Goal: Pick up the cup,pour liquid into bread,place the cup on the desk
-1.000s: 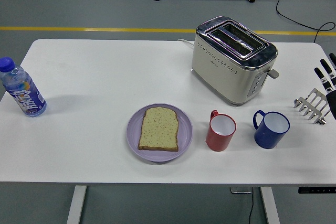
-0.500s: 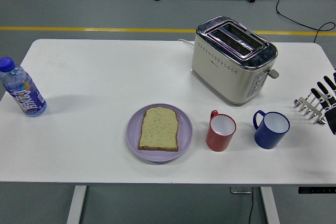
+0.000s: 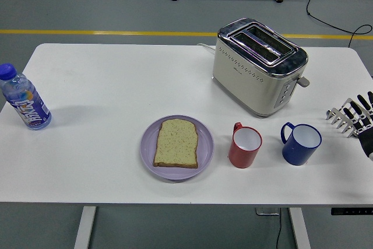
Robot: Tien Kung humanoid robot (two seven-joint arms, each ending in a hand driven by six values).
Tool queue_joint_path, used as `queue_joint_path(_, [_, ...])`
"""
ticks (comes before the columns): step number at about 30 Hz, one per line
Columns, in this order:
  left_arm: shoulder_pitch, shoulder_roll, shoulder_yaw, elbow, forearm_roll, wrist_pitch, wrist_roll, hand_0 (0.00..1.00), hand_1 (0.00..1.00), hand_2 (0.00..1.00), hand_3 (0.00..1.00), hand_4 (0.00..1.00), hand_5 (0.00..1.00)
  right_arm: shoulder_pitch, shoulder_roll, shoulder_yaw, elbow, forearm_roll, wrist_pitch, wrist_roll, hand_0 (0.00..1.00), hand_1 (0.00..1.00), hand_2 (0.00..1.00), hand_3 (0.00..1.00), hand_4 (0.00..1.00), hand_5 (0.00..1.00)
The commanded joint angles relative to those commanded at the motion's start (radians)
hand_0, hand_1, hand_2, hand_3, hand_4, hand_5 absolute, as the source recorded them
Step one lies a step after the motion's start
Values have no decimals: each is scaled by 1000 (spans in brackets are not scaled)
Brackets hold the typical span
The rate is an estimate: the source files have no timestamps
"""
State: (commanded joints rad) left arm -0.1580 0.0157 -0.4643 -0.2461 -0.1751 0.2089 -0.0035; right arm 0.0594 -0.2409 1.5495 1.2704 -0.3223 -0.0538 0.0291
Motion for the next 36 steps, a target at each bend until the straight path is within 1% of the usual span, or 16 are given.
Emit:
queue_joint_path(7, [-1,0,-2,-1,4,0,2,690,756,773,611,396,998,0,-1,7,-3,3,10,-9,658,565,636,613,693,216])
queue_joint_path(21, [6,-3,-6,0,3,2,3,690,756,773,611,396,998,-5,-2,-5,-19,4,10,-9,654,560,631,609,691,215])
queue_joint_path(36, [3,-2,-8,0,8,0,2,690,756,773,611,396,998,0,1,10,-29,12,9,-1,651,557,630,606,687,212])
